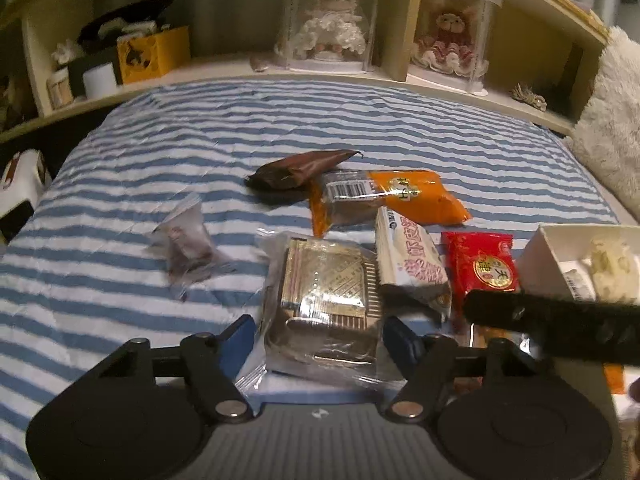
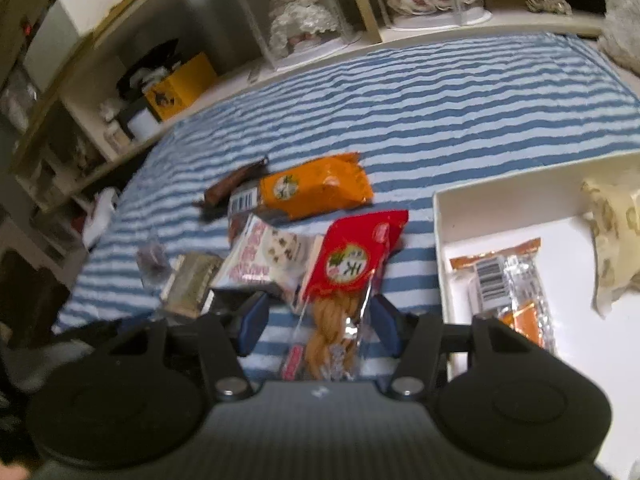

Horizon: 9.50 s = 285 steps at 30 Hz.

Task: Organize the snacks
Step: 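Grasp a gold-wrapped square cake with the left tool while the right tool grasps the red twisted-bread packet, then carry the gold cake over the white tray with the left tool while the right tool carries the red packet, then open the left tool to drop the gold cake in the tray while the right tool releases the red packet, then lift both tools out of the tray and move back over the snacks, then grasp the small clear candy packet with the left tool while the right tool grasps the white cookie packet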

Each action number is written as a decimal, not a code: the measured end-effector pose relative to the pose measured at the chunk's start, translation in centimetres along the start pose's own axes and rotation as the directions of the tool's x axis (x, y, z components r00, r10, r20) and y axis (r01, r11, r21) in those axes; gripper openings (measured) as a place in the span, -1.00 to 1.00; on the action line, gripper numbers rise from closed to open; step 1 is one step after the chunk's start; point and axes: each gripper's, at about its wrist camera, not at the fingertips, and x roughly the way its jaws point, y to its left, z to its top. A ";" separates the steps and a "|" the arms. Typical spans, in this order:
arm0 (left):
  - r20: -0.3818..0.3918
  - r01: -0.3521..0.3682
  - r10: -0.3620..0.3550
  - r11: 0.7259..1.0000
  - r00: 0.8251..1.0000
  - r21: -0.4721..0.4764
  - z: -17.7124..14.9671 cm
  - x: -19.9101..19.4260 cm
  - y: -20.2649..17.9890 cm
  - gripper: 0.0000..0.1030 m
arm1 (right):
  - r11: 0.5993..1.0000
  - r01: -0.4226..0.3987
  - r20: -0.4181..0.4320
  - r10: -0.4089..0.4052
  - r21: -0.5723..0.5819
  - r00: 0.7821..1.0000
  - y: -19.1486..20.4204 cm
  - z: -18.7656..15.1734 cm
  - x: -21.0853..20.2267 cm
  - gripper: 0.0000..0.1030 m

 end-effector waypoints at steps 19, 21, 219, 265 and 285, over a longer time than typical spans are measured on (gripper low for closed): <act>-0.149 -0.071 0.044 0.981 0.988 -0.179 -4.8 -6.4 3.6 0.29 | 0.936 -0.024 -0.081 -0.004 -0.350 0.997 2.3 -2.7 -0.3 0.10; -0.151 -0.083 0.056 0.981 0.987 -0.177 -5.2 -6.8 3.4 0.29 | 0.929 -0.068 -0.120 0.026 -0.365 0.992 2.4 -3.3 -0.8 0.10; 0.018 0.091 -0.089 0.986 0.996 -0.142 -2.8 -15.1 -1.1 1.00 | 0.978 0.094 0.122 -0.072 -0.184 0.990 -5.4 -1.2 -18.9 0.99; 0.108 0.045 -0.005 0.927 0.994 -0.372 3.6 2.1 9.0 0.05 | 0.991 -0.078 -0.034 0.075 -0.106 0.997 5.3 1.2 5.5 0.28; 0.130 0.089 -0.052 0.949 0.990 -0.303 2.6 -7.4 5.8 -0.34 | 0.980 -0.062 0.041 0.071 -0.187 0.997 4.8 1.5 -4.0 0.05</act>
